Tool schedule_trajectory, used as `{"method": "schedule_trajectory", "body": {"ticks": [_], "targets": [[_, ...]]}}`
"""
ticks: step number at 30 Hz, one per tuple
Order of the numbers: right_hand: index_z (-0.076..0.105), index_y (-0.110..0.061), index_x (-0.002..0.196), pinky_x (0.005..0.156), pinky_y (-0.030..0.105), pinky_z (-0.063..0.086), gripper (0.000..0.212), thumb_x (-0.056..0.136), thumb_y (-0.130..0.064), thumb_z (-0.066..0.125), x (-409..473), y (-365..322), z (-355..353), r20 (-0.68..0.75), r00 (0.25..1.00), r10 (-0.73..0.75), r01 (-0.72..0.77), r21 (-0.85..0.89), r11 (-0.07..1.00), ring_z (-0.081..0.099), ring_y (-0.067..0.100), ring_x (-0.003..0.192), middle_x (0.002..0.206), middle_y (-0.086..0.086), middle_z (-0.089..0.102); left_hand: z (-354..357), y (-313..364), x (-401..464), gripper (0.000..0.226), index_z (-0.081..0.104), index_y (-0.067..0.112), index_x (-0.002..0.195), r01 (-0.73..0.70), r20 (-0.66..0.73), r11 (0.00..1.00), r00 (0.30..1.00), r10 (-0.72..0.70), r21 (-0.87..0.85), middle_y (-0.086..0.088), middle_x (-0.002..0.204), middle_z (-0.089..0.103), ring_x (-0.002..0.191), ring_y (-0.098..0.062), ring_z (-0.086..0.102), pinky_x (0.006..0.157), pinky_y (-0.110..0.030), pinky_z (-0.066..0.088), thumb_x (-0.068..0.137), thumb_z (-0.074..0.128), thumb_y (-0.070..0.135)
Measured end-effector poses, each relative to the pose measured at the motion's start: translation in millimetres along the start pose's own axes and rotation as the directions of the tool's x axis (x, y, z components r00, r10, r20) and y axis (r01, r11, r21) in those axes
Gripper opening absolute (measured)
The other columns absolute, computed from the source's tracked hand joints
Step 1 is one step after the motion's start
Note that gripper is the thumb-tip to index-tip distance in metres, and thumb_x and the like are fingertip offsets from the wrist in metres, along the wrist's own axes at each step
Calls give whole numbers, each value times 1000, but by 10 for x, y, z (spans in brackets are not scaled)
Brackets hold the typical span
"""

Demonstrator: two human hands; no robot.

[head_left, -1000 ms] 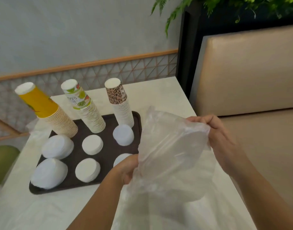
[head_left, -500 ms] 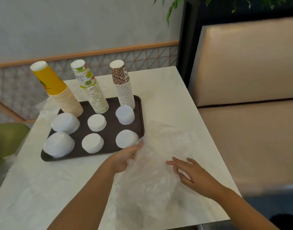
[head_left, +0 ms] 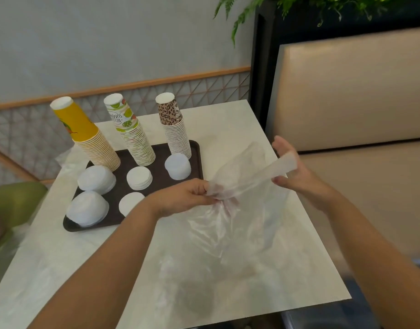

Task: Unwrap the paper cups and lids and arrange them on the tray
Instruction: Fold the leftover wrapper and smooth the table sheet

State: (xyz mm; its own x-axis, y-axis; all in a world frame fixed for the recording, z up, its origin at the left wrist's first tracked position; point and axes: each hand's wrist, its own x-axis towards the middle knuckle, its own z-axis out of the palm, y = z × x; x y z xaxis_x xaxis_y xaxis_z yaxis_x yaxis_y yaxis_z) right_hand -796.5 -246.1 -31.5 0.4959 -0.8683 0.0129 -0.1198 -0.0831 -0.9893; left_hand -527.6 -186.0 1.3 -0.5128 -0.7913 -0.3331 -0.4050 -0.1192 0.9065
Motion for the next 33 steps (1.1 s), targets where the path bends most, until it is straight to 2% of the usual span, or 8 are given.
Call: {"method": "schedule_trajectory", "body": {"ticks": [4,10,15,19,24,29,31,33], "targets": [[33,-25,144,108,33,37,111,52,-55,86,56,-1,2,211,972,109,-120,41,992,43,8,132,142,-8,49,-66,140,-61,31,58,17,106,-1,24,1000,1000,0,18,30,69,65,69,18,58,68,0,39,96,39,-5],[73,-17,86,76,28,52,14,79,-29,72,-33,-38,205,5,997,79,-79,135,988,67,17,82,86,7,72,-112,21,-160,26,70,7,94,26,-155,998,987,-34,-52,-2,91,72,83,-8,66,76,-15,49,96,47,18],[70,0,90,73,33,49,23,92,-21,60,-186,254,311,-211,956,206,-180,136,974,63,22,75,83,13,69,-78,-329,-205,38,67,4,99,83,-252,995,963,-93,-51,-17,98,67,88,-20,61,87,-33,47,84,66,39],[71,-15,83,63,28,43,20,95,-16,55,-377,588,348,-305,912,273,-277,32,960,57,20,72,78,9,64,-111,-689,-281,53,62,5,85,303,-198,943,942,-273,140,-20,87,61,80,-22,58,82,-42,50,56,82,45],[61,-19,63,53,17,34,33,95,-22,55,-594,898,436,-396,841,369,-471,-199,859,51,13,57,58,-3,57,-108,-1014,-306,30,69,0,91,430,-352,903,846,-400,8,-11,85,69,81,-22,65,78,-32,52,77,78,24],[64,-7,99,80,30,43,25,93,-30,58,-682,1060,490,-445,791,421,-563,-259,785,60,29,98,97,5,64,-38,-1257,-361,34,69,12,104,379,-352,897,826,-440,-229,-10,100,73,90,-26,70,88,-40,55,74,80,24],[56,-3,124,93,30,38,43,91,-30,61,-684,1068,553,-494,765,412,-568,-219,793,53,30,117,118,8,59,43,-1342,-355,33,65,17,106,341,-369,894,822,-433,-290,-5,97,72,85,-19,70,77,-31,56,76,79,23],[59,-1,118,87,24,35,36,92,-25,60,-661,1081,586,-544,768,338,-545,-278,791,55,31,114,114,12,62,157,-1339,-310,18,64,15,97,295,-488,913,775,-401,-281,-3,85,69,70,-16,65,65,-25,51,84,71,24]]}}
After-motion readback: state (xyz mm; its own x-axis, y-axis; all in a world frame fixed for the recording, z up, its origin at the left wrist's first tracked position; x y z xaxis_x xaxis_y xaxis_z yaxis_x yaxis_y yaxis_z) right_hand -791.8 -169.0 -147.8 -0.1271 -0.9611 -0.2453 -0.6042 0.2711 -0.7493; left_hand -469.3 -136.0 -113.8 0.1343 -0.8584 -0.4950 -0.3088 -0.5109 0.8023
